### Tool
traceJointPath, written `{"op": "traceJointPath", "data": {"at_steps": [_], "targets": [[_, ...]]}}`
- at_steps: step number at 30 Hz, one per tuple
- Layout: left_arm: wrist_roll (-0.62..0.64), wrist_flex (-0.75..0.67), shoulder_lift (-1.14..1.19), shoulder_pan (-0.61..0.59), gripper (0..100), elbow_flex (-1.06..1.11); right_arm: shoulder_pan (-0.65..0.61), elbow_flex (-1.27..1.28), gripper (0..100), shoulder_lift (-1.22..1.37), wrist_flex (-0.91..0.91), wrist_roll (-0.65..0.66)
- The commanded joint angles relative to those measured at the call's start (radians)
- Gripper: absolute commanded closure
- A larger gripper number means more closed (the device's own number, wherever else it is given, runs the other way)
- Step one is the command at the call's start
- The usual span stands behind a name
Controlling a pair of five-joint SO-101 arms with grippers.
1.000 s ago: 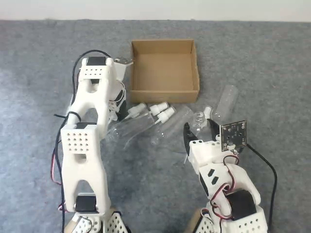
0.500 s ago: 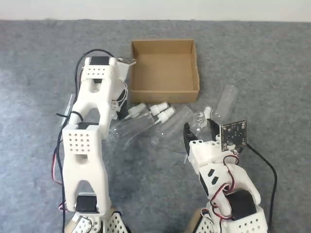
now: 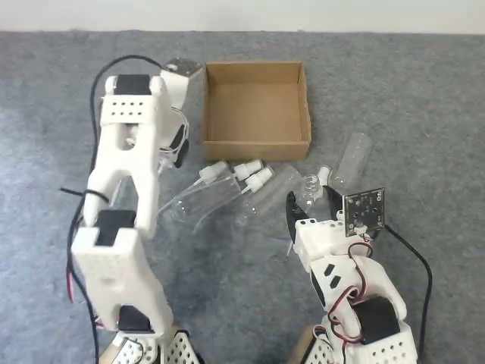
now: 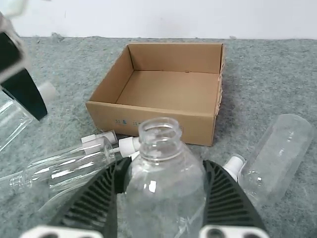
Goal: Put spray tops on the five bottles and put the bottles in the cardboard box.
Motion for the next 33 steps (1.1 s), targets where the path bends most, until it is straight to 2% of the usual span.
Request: {"op": "traceJointPath", "data": {"at_steps": [1,6,16,25,33], "targets": [[-0.006,0.046,-0.184,-0.003,99,0.033,0.015,0.005,89.7,-0.022,-0.035,-0.005],[-0.005,0.046,-0.31,-0.003,99,0.102,0.013,0.009,89.9,-0.022,-0.045,-0.005],[-0.003,0.043,-0.577,0.002,99,0.189,0.013,0.106,90.1,-0.022,-0.217,-0.005],[0.103,0.028,-0.71,0.005,99,0.202,0.01,0.115,90.1,-0.022,-0.232,-0.005],[0.173,0.021,-0.799,0.005,99,0.202,-0.054,0.115,90.1,-0.022,-0.232,-0.005]]}}
